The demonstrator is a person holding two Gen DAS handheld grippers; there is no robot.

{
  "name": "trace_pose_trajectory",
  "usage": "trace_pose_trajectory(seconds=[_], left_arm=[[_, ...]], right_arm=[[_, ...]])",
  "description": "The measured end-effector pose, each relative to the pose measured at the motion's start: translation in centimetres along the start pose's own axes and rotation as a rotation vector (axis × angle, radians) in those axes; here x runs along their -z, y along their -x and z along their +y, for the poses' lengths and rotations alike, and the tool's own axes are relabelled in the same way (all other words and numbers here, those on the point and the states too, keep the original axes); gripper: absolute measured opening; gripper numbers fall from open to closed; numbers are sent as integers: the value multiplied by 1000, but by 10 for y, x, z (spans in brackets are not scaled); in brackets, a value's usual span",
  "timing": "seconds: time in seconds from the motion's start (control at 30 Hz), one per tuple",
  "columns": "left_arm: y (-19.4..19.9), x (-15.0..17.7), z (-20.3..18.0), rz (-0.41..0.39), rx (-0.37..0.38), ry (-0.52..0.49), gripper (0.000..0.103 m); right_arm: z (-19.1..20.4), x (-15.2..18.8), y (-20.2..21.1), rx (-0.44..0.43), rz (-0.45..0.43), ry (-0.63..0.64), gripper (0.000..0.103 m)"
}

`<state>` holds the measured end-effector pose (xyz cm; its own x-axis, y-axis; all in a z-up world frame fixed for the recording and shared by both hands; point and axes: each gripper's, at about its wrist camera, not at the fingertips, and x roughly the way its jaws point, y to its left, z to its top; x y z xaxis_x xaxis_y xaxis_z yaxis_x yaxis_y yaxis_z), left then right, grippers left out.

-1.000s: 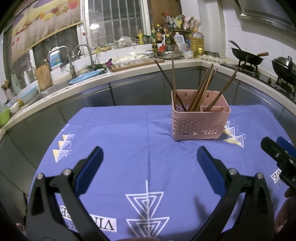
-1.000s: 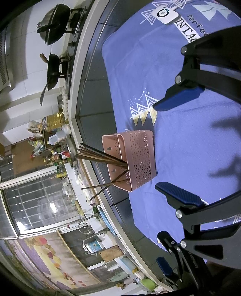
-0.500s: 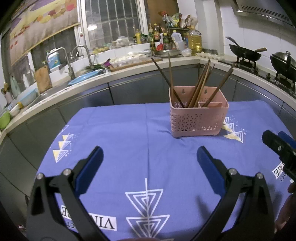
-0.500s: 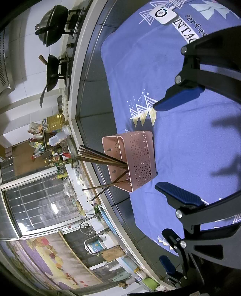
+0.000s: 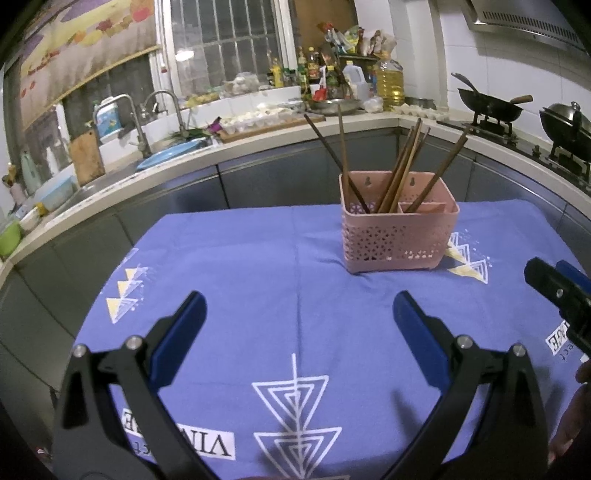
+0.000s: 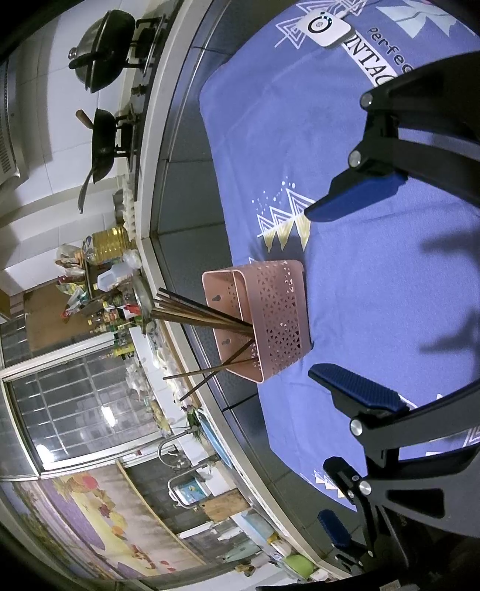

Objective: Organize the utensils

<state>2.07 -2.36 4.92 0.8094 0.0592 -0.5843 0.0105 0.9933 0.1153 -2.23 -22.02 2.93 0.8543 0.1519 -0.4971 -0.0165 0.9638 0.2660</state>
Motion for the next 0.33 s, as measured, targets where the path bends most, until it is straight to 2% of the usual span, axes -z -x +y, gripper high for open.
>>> trace_pose_trajectory(seconds=[0.33], left_arm=[[-2,3,1,23,-1,9,97]], right_arm=[[1,-1,2,-11,-5,-6,79]])
